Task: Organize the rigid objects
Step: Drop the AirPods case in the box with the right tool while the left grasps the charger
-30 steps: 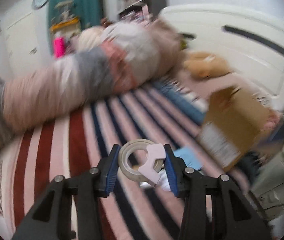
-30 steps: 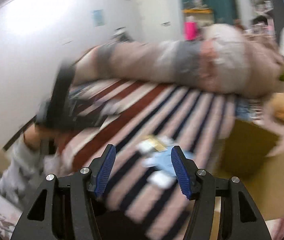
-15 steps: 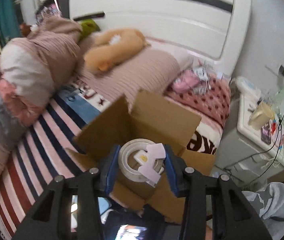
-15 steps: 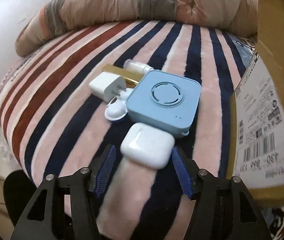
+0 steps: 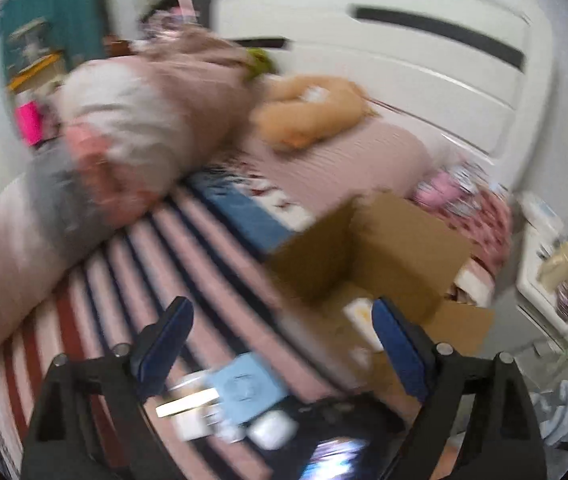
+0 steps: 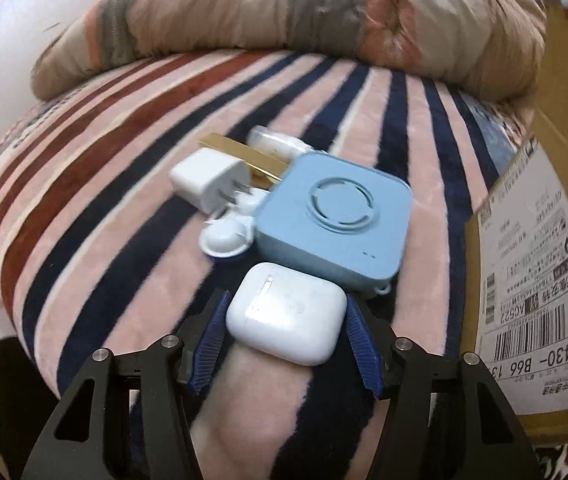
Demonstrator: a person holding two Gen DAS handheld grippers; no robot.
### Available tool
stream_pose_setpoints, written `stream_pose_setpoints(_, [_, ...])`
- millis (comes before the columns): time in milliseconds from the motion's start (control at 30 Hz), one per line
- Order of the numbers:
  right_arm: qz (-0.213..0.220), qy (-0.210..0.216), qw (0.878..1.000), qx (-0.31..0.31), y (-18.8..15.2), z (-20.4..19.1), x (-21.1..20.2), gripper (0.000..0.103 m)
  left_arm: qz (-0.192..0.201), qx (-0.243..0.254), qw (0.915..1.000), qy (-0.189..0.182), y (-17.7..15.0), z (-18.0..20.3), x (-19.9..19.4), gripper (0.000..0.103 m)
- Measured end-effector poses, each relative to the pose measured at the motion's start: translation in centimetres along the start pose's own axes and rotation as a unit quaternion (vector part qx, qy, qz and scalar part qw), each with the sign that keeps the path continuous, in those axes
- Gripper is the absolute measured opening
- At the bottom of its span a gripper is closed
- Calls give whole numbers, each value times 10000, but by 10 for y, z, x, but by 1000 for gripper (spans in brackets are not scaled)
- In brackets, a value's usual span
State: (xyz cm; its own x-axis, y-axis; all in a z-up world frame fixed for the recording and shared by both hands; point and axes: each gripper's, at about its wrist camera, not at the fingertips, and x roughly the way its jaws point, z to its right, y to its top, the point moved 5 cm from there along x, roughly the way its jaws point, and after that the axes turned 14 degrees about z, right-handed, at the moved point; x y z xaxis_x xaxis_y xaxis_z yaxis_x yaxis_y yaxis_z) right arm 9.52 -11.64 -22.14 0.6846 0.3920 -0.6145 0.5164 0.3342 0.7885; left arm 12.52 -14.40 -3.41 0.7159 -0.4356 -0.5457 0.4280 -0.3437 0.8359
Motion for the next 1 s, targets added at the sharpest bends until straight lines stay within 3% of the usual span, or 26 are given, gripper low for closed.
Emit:
stream_pose_setpoints(67, [108,160,9997,-164,7,-8,-10,55,106,-158,9980,606,-19,-43,-18,89])
stream_pose_setpoints(133, [218,347,9989,-238,18,-14,-27,54,97,-330,9945,986,-43,-78,-29,89])
stream_pose_setpoints(300, [846,816,9926,-309,61,-18,-101,55,-175,-1045,9847,1384,-125,-142,-29,89])
stream_pose_setpoints(367, [1216,778,9890,-311,81,-9,-131,55,-397,-1157,9827,1392,-156,-147,-12,89])
stream_pose_setpoints(467, [1407,526,9886,-80,100,28,-161,55,-749,-1205,9820,1251,-195,-137,19,89])
stream_pose_setpoints(600, [995,-393,9937,343,94,108,-160,55,-1000,-1343,9798,1089,-224,-122,56,89])
stream_pose_setpoints(800, [203,-952,9928,700,59,160,-128,55,-857,-1759,9768,875,-234,-112,77,68])
stream_pose_setpoints(900, [101,-1104,9907,790,51,167,-124,56,-751,-1676,9793,846,-230,-109,79,57])
stream_pose_setpoints(933, [132,-1123,9905,787,50,167,-125,59,-733,-1680,9798,801,-230,-109,80,48])
stream_pose_setpoints(1000, [293,-1099,9907,746,52,162,-132,68,-673,-1716,9804,689,-228,-109,81,44])
